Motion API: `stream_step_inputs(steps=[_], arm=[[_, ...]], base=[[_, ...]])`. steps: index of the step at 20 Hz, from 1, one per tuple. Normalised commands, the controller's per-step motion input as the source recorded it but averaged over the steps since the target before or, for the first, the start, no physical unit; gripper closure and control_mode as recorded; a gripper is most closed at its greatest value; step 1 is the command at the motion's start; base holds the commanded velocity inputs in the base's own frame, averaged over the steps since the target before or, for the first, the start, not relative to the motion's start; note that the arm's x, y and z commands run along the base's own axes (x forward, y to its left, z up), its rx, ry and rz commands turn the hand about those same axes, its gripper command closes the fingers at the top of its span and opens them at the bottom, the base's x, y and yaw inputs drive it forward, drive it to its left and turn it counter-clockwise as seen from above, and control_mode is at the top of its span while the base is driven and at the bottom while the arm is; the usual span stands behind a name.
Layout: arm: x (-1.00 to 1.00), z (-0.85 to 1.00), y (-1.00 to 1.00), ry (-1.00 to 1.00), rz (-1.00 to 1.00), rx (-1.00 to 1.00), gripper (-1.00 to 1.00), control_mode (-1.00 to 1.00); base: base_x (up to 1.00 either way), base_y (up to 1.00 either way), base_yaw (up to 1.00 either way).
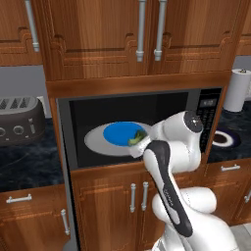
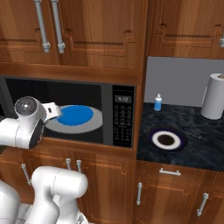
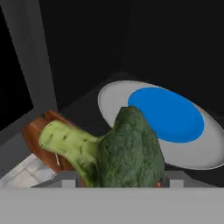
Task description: Pick the broccoli from the counter and place it in the microwave.
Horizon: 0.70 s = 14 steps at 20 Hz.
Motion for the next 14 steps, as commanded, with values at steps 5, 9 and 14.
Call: stream_step_inputs(steps=[5, 9, 14], arm=[[0.12, -0.21, 0.31, 0.00, -0.42, 0.18, 1.00, -1.00], [0.00, -0.45, 0.06, -0.06, -0.35, 0.19, 1.00, -1.00], [0.30, -0.13, 0.00, -0.10, -0.27, 0.15, 1.00, -1.00]], base=[[0.00, 0.00, 0.00], [0.00, 0.00, 0.00], [0.00, 0.00, 0.00]])
